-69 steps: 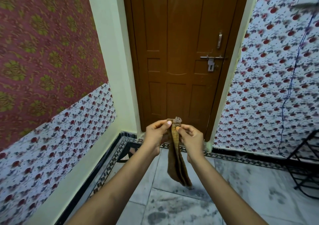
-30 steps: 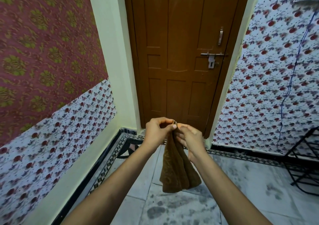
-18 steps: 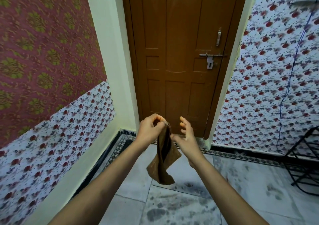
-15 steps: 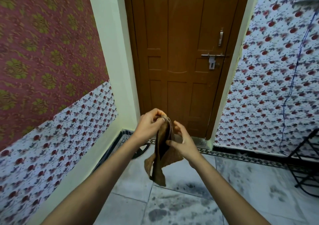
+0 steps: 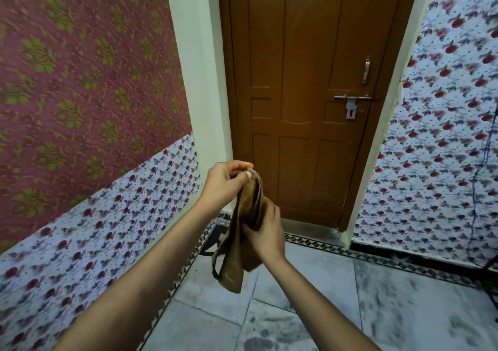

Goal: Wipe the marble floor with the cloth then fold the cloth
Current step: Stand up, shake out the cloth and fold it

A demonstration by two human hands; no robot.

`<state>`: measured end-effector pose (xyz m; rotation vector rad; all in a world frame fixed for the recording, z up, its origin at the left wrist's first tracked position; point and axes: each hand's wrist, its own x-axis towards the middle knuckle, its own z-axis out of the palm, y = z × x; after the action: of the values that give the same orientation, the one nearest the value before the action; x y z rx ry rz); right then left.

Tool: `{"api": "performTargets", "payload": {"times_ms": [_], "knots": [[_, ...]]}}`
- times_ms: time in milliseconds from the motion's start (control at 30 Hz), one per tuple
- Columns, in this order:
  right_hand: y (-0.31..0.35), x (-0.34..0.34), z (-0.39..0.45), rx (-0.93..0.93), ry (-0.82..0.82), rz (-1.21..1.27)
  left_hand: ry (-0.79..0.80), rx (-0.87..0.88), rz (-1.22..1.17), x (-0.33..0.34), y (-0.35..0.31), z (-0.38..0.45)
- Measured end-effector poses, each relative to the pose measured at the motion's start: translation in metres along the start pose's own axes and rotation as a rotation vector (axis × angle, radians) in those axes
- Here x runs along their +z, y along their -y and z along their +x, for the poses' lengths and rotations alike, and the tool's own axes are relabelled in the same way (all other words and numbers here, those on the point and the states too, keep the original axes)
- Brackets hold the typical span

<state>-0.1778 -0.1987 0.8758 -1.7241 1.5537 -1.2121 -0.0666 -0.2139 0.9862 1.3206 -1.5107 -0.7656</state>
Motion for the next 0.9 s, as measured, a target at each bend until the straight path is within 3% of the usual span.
{"api": "performTargets", "payload": {"times_ms": [167, 400, 567, 700, 800, 900], "knots": [[-0.004, 0.011, -0.005, 0.039, -0.098, -0.018, -0.019, -0.001, -0.177, -0.019, -0.018, 0.0], [-0.018, -0.019, 0.002, 0.078, -0.189, -0.129, -0.191, -0.02, -0.308, -0.047, -0.023, 0.002], [-0.02, -0.04, 0.008, 0.056, -0.155, 0.276, -0.295, -0.102, -0.34, -0.057, -0.015, 0.011], [-0.017, -0.065, 0.018, 0.161, -0.09, 0.66, -0.341, -0.172, -0.336, -0.063, -0.006, 0.016], [0.001, -0.086, 0.029, 0.168, -0.041, 0.821, -0.286, -0.204, -0.354, -0.062, -0.002, 0.012], [0.03, -0.117, 0.037, 0.143, 0.061, 1.03, -0.096, -0.118, -0.603, -0.069, -0.006, 0.002]]}}
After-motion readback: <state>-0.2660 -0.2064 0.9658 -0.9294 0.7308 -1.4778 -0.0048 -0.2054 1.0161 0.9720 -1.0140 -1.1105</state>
